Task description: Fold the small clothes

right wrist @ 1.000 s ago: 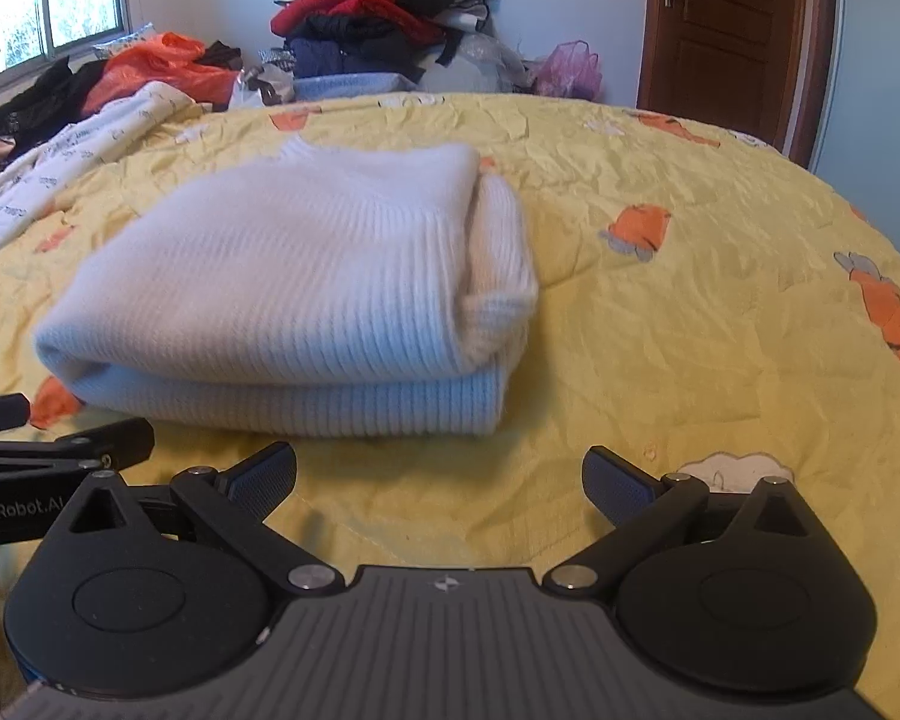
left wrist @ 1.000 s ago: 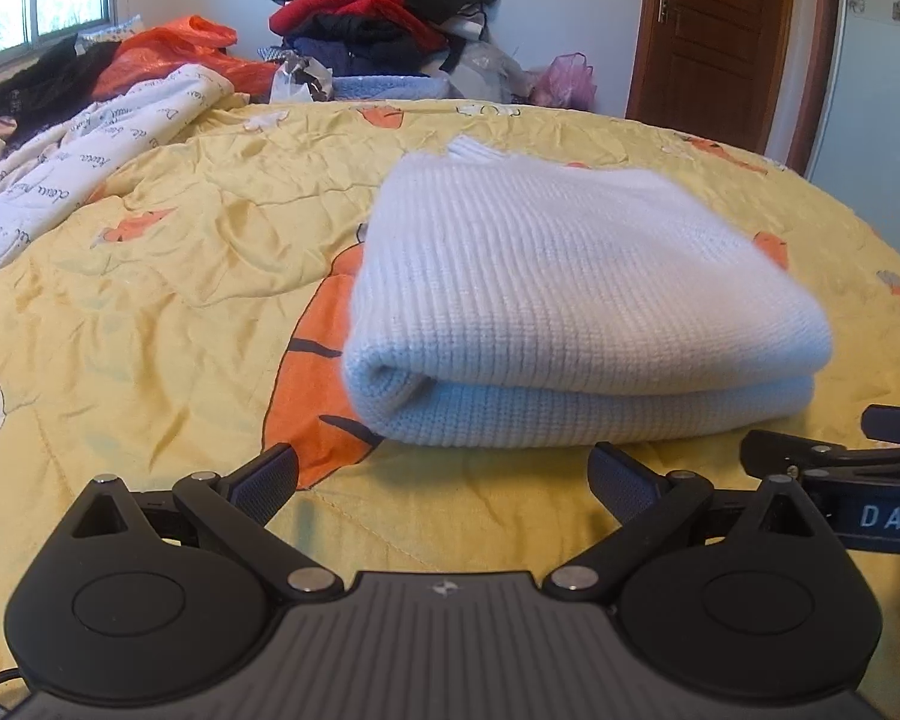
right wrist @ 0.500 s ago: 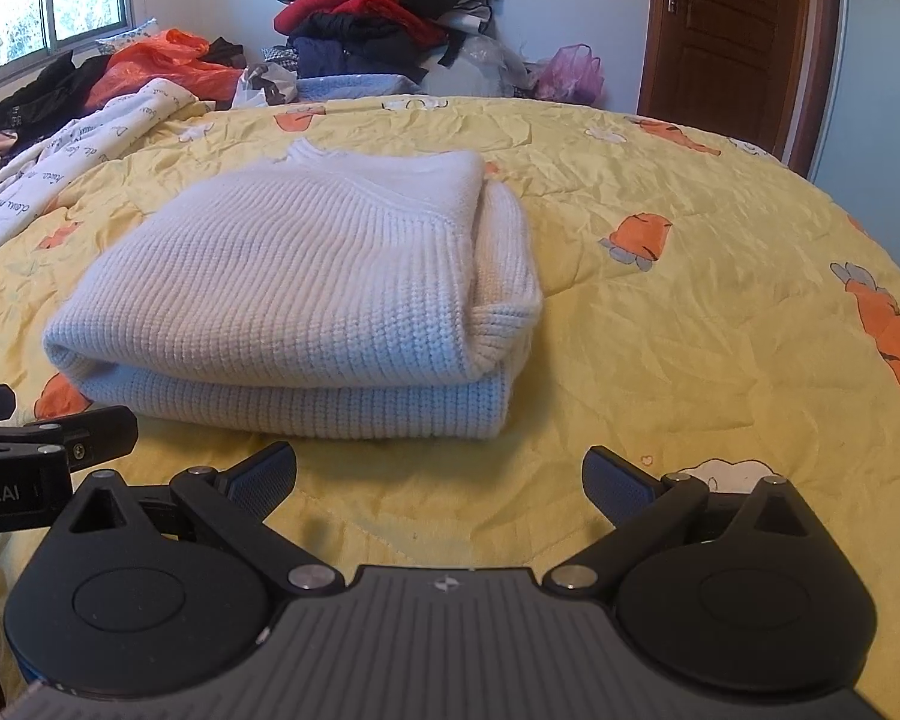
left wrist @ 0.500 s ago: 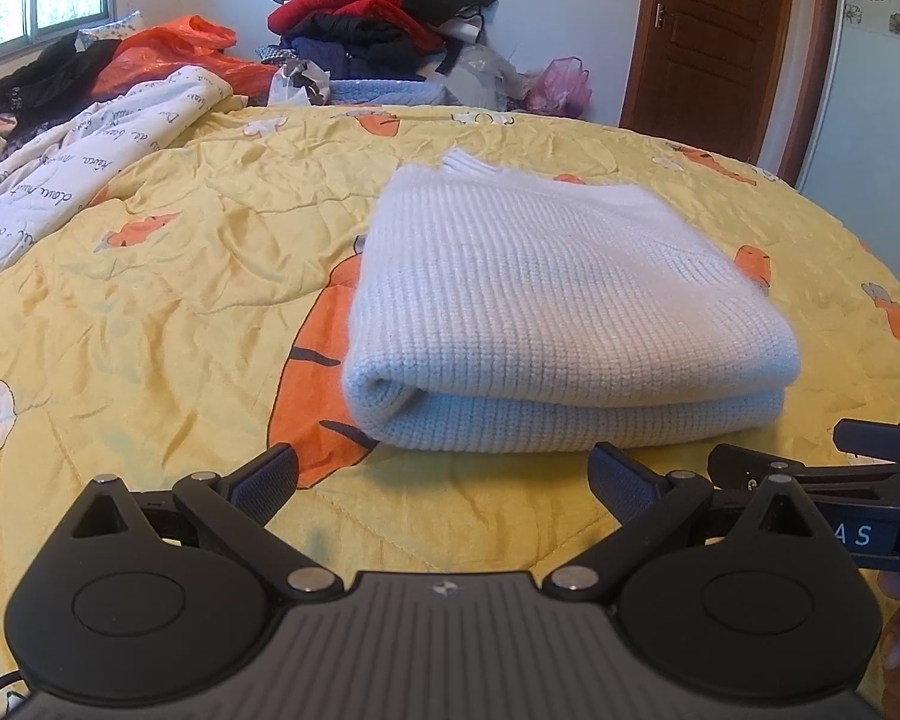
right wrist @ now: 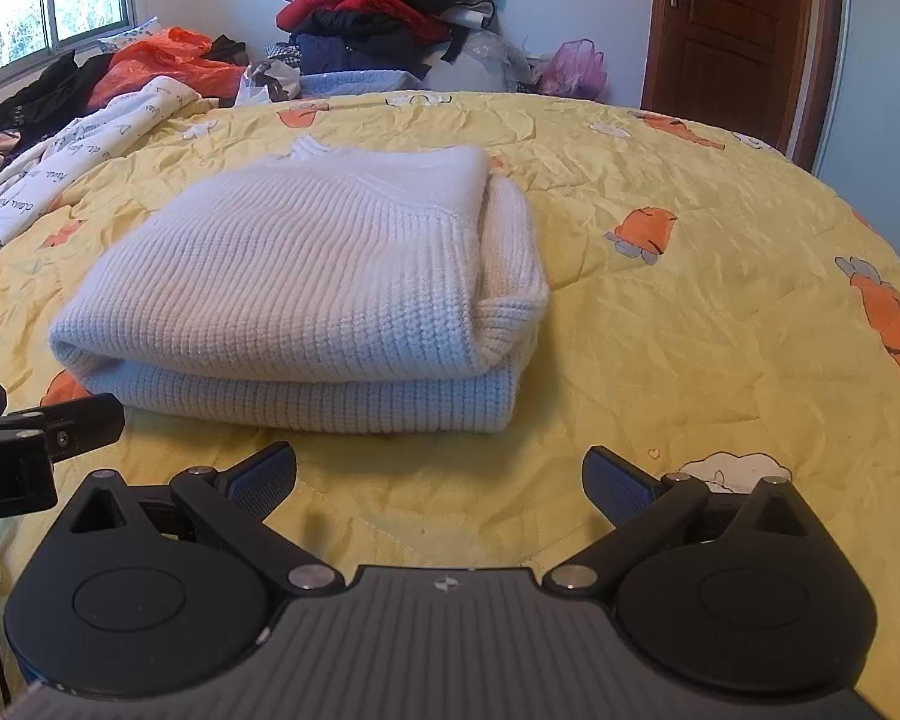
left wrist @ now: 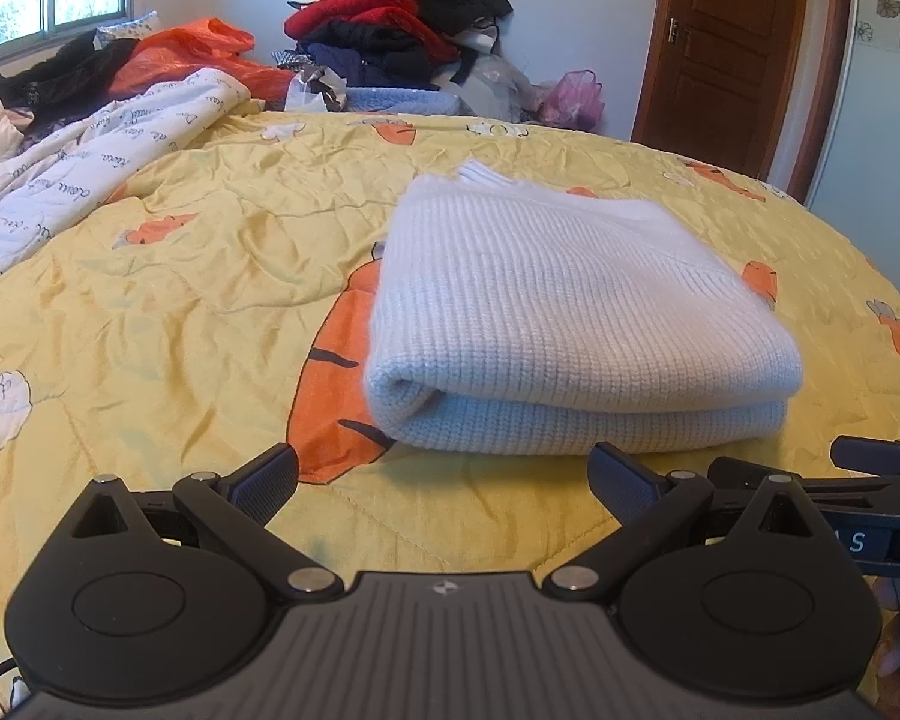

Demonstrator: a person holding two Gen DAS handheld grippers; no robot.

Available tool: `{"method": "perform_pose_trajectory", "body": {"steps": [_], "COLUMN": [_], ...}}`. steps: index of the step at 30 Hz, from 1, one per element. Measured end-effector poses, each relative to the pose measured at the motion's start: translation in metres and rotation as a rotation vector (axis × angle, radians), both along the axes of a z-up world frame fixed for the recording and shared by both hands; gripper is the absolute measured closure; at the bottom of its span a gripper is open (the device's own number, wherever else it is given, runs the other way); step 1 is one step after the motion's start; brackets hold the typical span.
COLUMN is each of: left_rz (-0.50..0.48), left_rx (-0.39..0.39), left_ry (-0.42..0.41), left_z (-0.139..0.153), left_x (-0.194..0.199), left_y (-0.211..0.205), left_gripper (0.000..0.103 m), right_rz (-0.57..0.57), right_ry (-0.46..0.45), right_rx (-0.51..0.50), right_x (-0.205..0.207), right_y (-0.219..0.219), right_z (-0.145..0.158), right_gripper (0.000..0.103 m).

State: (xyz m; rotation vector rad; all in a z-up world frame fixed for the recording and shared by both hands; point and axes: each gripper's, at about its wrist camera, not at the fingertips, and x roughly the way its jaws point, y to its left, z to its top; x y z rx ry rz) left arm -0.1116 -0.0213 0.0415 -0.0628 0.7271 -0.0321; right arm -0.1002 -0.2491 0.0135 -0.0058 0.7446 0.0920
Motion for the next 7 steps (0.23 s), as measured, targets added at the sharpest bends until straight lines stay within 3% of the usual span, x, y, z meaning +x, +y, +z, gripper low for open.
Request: {"method": "perform_pose_trajectory", "body": {"steps": [7], "left_rz": [-0.04], "left_rx": [0.008], "left_ry": [0.013], "left_z": [0.0], "left_x": [-0.0063], "left_y": [0.004], "left_gripper": [0.0], "right_rz": [0.0], "right_ry": [0.008], "right_rx": [0.035], "right_x": [-0.0002], "right_y": [-0.0014], "right_z": [0.0003], "right_gripper": [0.0]}}
